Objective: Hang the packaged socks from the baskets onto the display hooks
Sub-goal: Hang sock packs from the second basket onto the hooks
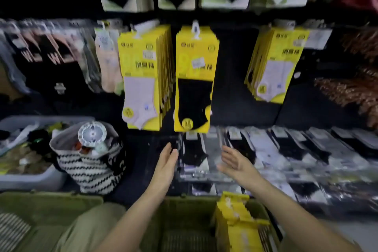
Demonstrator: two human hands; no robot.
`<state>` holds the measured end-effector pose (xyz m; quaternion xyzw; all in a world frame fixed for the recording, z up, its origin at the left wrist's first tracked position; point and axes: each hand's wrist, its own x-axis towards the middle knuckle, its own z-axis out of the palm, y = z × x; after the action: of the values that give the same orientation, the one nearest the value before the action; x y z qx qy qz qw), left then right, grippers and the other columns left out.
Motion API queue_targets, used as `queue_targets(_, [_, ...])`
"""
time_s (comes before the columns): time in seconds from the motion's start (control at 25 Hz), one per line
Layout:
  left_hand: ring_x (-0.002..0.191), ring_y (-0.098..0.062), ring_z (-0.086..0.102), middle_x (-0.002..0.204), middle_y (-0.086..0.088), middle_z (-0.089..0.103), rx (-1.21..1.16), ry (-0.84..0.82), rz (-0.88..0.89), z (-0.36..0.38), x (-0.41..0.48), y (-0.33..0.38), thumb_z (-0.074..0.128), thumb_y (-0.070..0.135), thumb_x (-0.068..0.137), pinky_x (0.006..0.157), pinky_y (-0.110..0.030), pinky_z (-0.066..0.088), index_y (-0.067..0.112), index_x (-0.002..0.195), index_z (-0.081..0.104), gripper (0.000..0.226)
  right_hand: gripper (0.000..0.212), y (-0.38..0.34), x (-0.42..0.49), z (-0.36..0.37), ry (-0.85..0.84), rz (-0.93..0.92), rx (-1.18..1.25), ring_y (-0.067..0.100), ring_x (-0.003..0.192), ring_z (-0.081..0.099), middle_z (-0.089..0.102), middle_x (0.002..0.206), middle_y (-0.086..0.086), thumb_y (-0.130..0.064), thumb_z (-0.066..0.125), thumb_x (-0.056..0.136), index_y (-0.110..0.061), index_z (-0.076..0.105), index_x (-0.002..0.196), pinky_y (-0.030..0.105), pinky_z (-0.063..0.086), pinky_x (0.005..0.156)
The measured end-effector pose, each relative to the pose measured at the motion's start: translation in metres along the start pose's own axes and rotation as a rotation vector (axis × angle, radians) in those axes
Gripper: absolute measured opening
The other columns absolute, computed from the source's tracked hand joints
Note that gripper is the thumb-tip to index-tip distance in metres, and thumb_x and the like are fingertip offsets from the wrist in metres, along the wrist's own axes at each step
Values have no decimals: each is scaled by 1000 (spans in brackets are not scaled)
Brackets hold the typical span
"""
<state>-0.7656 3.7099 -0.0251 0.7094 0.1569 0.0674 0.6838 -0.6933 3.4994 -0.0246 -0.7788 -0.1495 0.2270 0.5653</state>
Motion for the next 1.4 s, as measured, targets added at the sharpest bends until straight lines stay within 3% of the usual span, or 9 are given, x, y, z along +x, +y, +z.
queue_targets(0.16, [125, -15, 42, 132, -3, 46, 132, -65, -183, 29, -52, -81, 50, 20, 96, 93, -15, 31, 9, 141, 36, 48, 53, 69, -45, 11, 61, 162, 23, 29, 130, 43, 43, 141, 20, 1, 60, 86, 0, 39, 135, 32, 38, 104])
queue_targets(0.28, [123, -24, 48, 132, -14, 50, 297, -162, -341, 55, -82, -148, 52, 12, 94, 91, -16, 34, 0, 132, 45, 40, 37, 104, -78, 11, 96, 273, -49, 32, 117, 55, 58, 123, 23, -3, 61, 87, 2, 52, 123, 28, 44, 90])
queue_targets(0.48, [108, -26, 55, 117, -19, 58, 537, -337, -470, 89, -113, -234, 57, 5, 90, 90, -29, 42, -2, 117, 54, 28, 17, 132, -117, 6, -60, 284, -555, 16, 85, 63, 67, 88, 3, -30, 62, 89, -14, 67, 87, 35, 49, 82])
queue_targets(0.6, [100, -22, 55, 112, -21, 60, 619, -414, -500, 106, -119, -264, 56, 0, 87, 84, -32, 45, 1, 108, 58, 21, 36, 151, -130, -5, -177, 444, -819, 21, 69, 56, 55, 73, 12, -32, 56, 92, -9, 53, 65, 33, 43, 66])
queue_targets(0.68, [111, -27, 57, 125, -15, 58, 718, -486, -486, 115, -121, -278, 58, 9, 87, 86, -28, 45, 4, 127, 51, 40, 36, 166, -140, -14, -189, 539, -885, 24, 76, 61, 62, 81, 18, -30, 54, 93, 0, 63, 75, 32, 45, 67])
queue_targets(0.8, [115, -29, 56, 127, -12, 58, 904, -538, -441, 120, -121, -293, 62, 24, 85, 92, -33, 48, 14, 130, 51, 47, 30, 178, -150, -21, -170, 554, -905, 16, 76, 57, 66, 87, 7, -33, 55, 92, -8, 69, 86, 30, 46, 68])
queue_targets(1.08, [91, -26, 60, 106, -9, 66, 1222, -574, -246, 111, -125, -281, 49, 21, 88, 73, -31, 42, 21, 88, 60, 11, 24, 180, -138, -16, -254, 506, -948, 20, 87, 62, 67, 98, 6, -30, 65, 86, -7, 69, 92, 36, 52, 78])
queue_targets(1.24, [88, -22, 60, 98, -5, 68, 1123, -463, -234, 96, -127, -275, 54, 23, 88, 71, -28, 41, 24, 84, 61, 8, 40, 171, -137, -9, -448, 554, -1000, 16, 65, 49, 51, 71, 2, -41, 78, 71, -9, 54, 69, 30, 40, 62])
queue_targets(1.4, [85, -20, 64, 93, -8, 71, 901, -430, -238, 106, -130, -277, 61, 20, 85, 64, -26, 41, 16, 87, 68, 8, 31, 168, -139, -1, -403, 436, -1036, 20, 78, 62, 64, 78, 1, -38, 75, 75, -9, 72, 87, 32, 50, 71])
